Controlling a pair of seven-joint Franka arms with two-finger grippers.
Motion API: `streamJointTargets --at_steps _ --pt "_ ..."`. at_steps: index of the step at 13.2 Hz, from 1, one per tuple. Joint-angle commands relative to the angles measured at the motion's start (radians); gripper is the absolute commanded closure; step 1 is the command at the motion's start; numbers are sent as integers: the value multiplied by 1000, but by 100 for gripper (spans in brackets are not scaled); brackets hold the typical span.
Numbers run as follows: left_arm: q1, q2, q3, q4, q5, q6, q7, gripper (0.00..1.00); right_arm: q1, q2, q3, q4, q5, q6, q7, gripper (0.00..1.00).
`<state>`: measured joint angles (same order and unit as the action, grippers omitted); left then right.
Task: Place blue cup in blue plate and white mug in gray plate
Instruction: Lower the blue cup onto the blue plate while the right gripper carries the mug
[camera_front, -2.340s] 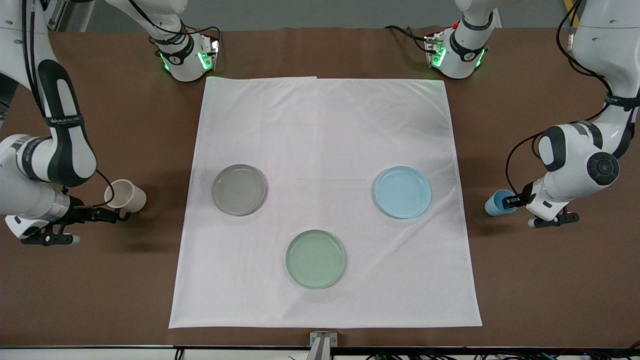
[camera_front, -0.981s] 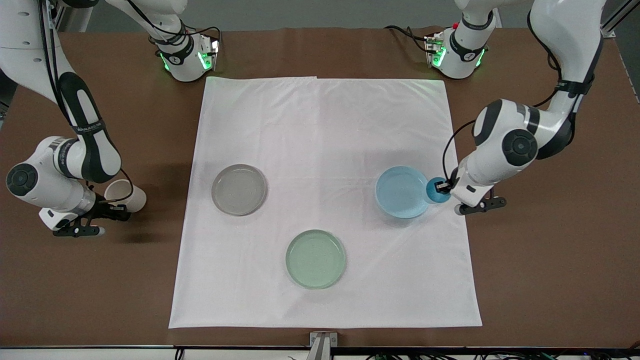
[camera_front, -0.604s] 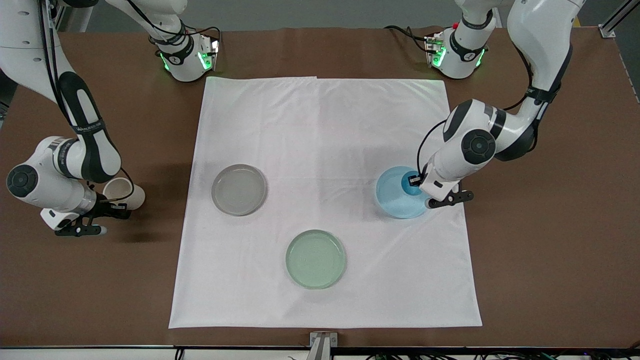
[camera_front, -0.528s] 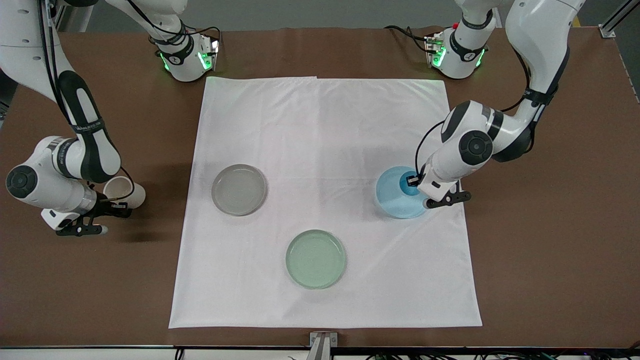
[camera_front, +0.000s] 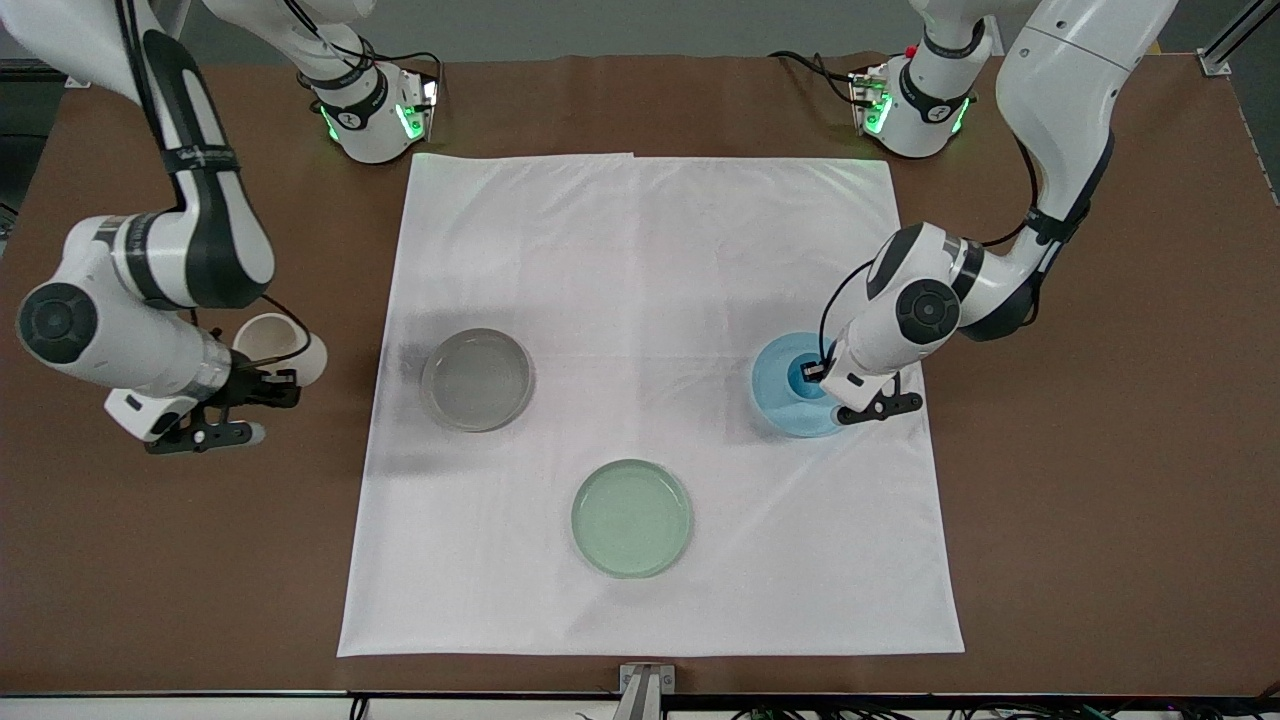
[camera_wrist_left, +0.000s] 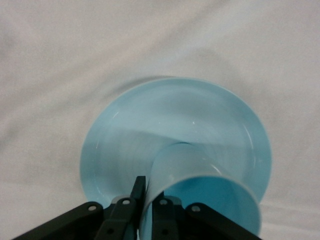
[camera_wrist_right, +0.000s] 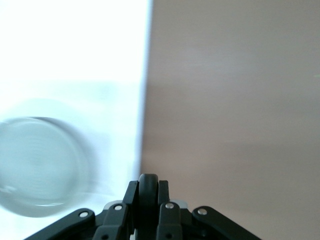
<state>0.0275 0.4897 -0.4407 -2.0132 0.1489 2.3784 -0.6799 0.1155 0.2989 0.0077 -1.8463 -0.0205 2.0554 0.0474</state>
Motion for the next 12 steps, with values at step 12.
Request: streamJointTargets --at_steps 12 --pt "115 -102 7 368 59 -408 10 0 265 226 -9 -22 -2 331 367 99"
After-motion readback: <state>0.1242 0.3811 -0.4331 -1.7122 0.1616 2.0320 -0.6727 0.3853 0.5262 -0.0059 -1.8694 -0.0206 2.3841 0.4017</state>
